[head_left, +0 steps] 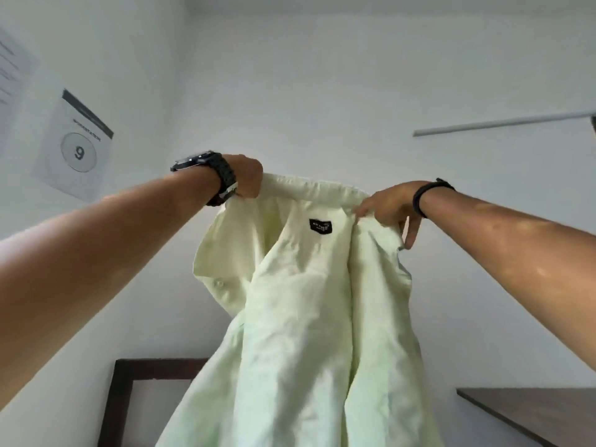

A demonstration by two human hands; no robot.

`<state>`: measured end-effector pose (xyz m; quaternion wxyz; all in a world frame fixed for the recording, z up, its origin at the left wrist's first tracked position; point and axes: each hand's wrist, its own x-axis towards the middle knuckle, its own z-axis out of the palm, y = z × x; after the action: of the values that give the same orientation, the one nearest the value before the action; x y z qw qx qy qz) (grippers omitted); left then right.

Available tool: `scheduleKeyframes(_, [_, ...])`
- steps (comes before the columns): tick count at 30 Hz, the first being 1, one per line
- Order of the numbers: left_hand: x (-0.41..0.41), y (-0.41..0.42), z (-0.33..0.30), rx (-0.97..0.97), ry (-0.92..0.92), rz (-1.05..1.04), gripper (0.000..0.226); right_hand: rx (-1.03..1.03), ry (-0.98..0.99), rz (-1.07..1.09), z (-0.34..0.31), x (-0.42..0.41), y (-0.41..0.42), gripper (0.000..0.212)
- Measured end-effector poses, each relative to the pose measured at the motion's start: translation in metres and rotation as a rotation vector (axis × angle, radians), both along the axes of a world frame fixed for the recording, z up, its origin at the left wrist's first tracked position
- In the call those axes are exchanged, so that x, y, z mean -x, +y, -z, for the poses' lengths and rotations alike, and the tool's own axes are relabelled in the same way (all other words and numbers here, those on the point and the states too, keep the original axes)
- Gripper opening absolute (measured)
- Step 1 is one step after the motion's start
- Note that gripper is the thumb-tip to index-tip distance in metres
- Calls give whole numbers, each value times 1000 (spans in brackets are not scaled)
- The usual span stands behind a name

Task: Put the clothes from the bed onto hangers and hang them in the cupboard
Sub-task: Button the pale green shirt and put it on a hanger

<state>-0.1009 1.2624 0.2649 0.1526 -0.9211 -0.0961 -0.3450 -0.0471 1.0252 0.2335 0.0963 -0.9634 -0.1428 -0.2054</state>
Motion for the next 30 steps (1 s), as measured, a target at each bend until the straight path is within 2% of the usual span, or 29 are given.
scheduleKeyframes(2, [13,0,-7,298,304,57,21,-43,169,7,0,5,-3,31])
scheduleKeyframes(4, [25,-2,-5,503,548,123,17,-74,117,24,-1,2,-8,20])
scheduleKeyframes(5, [31,-2,-2,545,594,161,18,-105,40,28,-1,2,-9,14])
scheduleKeyframes(6, [34,-4,-2,588,574,212,17,-126,-45,41,-2,4,-11,8])
scheduleKeyframes(8, [37,-5,-10,714,347,312,11,-139,-130,61,-6,8,-13,13])
scheduleKeyframes(10, [35,-5,-18,783,71,428,18,-199,-22,-2,-13,16,-10,28])
scheduleKeyframes(11, [36,-9,-21,801,10,477,17,-261,49,-50,-19,22,-8,33])
scheduleKeyframes(12, [36,-14,-23,831,-7,537,10,-332,118,-107,-25,26,-6,36])
scheduleKeyframes(13, [37,-17,-22,896,17,585,12,-397,174,-158,-32,30,-6,39])
scheduleKeyframes(15, [38,-17,-19,1009,48,617,35,-490,256,-244,-42,35,-10,42])
scheduleKeyframes(16, [37,-14,-19,1035,78,625,36,-503,280,-272,-45,35,-13,40])
scheduleKeyframes(18, [39,-10,-15,995,101,612,22,-442,267,-266,-45,36,-19,27])
scheduleKeyframes(20, [44,-7,-9,872,115,536,12,-319,219,-214,-42,36,-24,15])
scheduleKeyframes(22, [46,1,-8,702,158,405,34,-240,220,-180,-39,40,-28,21])
scheduleKeyframes(24, [53,6,-9,592,162,310,43,-231,123,-169,-38,43,-29,28])
scheduleKeyframes(26, [57,9,-13,560,58,318,42,-263,-171,-180,-39,42,-25,30])
scheduleKeyframes(28, [59,6,-14,368,-180,248,44,-349,-458,-248,-42,41,-16,28])
scheduleKeyframes(29, [60,2,-15,211,-332,150,45,-402,-465,-308,-44,45,-11,27])
scheduleKeyframes(30, [60,-1,-17,97,-419,94,43,-427,-380,-363,-47,50,-8,28])
